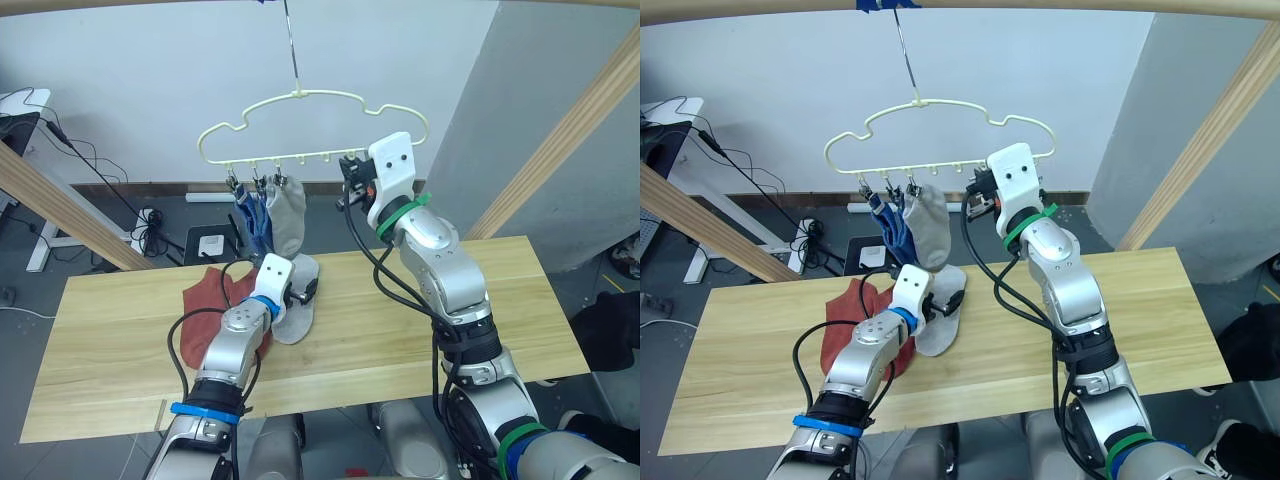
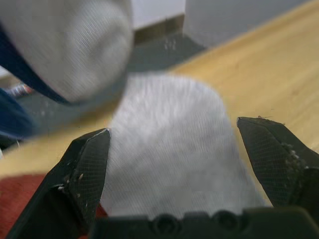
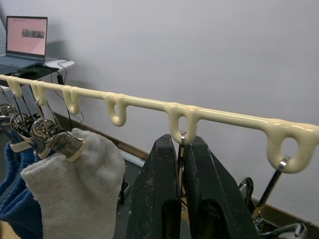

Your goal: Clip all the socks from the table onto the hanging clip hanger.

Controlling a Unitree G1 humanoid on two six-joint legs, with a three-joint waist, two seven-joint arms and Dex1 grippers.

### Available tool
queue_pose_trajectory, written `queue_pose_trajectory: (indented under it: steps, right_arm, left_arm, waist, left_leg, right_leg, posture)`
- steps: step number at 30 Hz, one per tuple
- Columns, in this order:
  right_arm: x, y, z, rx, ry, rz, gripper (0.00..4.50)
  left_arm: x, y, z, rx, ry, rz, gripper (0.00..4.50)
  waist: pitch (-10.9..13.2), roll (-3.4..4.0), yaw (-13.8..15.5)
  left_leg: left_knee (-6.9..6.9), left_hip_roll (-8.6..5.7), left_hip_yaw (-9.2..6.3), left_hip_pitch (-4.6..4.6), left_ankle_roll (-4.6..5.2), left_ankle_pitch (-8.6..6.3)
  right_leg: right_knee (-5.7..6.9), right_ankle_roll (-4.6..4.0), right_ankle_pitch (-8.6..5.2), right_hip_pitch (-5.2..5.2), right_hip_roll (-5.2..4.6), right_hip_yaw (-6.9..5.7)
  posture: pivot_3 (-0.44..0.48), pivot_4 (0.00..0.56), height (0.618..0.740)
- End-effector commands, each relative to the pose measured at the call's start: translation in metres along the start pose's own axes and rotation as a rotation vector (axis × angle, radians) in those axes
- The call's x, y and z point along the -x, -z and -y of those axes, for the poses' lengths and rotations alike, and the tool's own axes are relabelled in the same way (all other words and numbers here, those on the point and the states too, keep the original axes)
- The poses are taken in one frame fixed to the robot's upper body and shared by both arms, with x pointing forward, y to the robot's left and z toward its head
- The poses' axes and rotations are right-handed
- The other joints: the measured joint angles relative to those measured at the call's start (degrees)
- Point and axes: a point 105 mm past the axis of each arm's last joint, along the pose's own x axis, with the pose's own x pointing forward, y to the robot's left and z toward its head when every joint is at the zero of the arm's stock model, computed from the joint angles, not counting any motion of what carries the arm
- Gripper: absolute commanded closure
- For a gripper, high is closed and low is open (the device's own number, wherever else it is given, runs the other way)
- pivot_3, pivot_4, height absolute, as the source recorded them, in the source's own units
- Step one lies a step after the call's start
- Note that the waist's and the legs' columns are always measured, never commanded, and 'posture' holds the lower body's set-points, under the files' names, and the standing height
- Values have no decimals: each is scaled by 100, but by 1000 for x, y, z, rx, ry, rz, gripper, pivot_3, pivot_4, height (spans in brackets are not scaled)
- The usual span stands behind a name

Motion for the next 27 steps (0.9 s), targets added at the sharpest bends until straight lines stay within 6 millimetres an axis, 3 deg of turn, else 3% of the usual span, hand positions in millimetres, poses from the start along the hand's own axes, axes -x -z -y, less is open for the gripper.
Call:
queue_pose_trajectory:
  steps: [1,4,7,15,21,24,27]
  right_arm:
    - [3,-16,-6,2,-21,61,4500]
    - [3,-17,-6,0,-22,62,4500]
    - [3,-17,-7,-2,-22,61,4500]
    - [2,-16,-7,-11,-22,61,4500]
    - [2,-16,-7,-11,-20,60,4500]
    - [3,-16,-7,-10,-17,62,4500]
    - [3,-18,-6,-10,-15,66,4500]
  left_arm:
    - [-2,4,0,-26,-1,-35,29]
    - [-3,10,0,-65,2,-71,29]
    - [-2,16,-4,-89,-7,-96,616]
    - [1,26,-7,-102,-17,-127,2912]
    - [3,30,-5,-96,-9,-135,4288]
    - [3,23,4,-130,34,-77,4476]
    - [4,-1,17,-184,92,69,4476]
  waist:
    - [0,0,0]
    - [-1,0,-1]
    - [-4,1,-4]
    - [-5,2,-9]
    - [-5,2,-12]
    - [-6,3,-14]
    - [-5,3,-15]
  left_leg:
    - [0,0,0,1,0,0]
    - [0,0,1,3,0,0]
    - [1,0,1,6,0,0]
    - [1,0,0,8,0,0]
    - [1,0,0,10,0,0]
    - [1,0,1,10,0,0]
    - [0,0,1,8,0,0]
  right_leg:
    - [1,0,0,0,0,0]
    - [3,0,0,2,0,1]
    - [7,0,0,2,0,1]
    - [9,0,0,3,0,2]
    - [10,0,0,3,-1,1]
    - [10,0,0,4,-1,2]
    - [7,0,0,3,-2,2]
  posture:
    - [-233,276,740]
    - [-236,276,740]
    - [-236,276,740]
    - [-234,281,740]
    - [-237,283,740]
    - [-241,282,740]
    - [-243,282,740]
